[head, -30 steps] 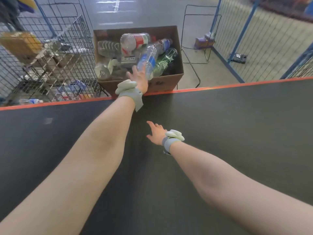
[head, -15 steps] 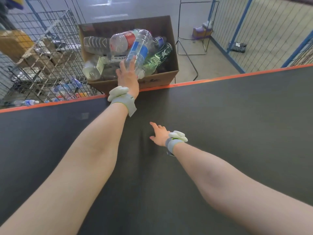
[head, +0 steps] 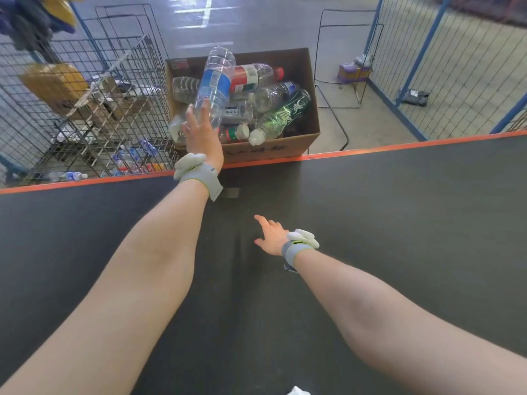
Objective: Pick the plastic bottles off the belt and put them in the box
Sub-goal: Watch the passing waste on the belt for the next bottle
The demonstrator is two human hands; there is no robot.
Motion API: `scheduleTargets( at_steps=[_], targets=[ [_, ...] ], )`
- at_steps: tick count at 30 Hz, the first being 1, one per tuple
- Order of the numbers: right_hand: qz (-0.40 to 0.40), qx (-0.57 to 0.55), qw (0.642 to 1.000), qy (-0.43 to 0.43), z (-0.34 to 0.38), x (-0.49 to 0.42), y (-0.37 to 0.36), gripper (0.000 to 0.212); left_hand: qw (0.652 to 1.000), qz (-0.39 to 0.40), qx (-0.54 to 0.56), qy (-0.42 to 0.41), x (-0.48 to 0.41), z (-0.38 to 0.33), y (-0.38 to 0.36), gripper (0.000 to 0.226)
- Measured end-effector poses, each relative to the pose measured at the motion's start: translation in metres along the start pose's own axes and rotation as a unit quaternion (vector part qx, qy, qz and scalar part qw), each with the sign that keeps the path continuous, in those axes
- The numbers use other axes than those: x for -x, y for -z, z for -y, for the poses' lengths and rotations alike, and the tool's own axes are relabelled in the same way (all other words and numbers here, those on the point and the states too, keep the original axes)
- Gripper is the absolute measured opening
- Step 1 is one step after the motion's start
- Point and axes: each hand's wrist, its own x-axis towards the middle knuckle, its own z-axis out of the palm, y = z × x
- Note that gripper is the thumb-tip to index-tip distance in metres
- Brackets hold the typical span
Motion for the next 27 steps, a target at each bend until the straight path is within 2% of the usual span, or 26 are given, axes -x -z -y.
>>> scheduleTargets(
  at_steps=[6, 12, 16, 20, 27],
  targets=[
    [0.001, 0.004, 1.000, 0.001, 0.004, -0.008, 0.000, 0.070, 0.995, -0.012, 0.052, 0.084, -0.011, 0.004, -0.002, 0.064],
    [0.008, 0.002, 1.000, 0.001, 0.003, -0.016, -0.002, 0.070, 0.985, 0.043, 0.029, 0.163, -0.028, 0.000, -0.010, 0.072],
    [0.003, 0.003, 1.000, 0.001, 0.001, -0.022, -0.002, 0.070, 0.976, 0.117, 0.058, 0.172, -0.046, -0.007, -0.011, 0.081],
    [-0.003, 0.001, 1.000, -0.004, 0.001, -0.027, -0.002, 0.070, 0.968, 0.192, 0.078, 0.141, -0.046, 0.000, -0.017, 0.083],
    [0.000, -0.007, 1.000, -0.001, 0.006, -0.026, -0.005, 0.070, 0.945, 0.269, 0.106, 0.154, -0.036, 0.006, -0.027, 0.096]
  ],
)
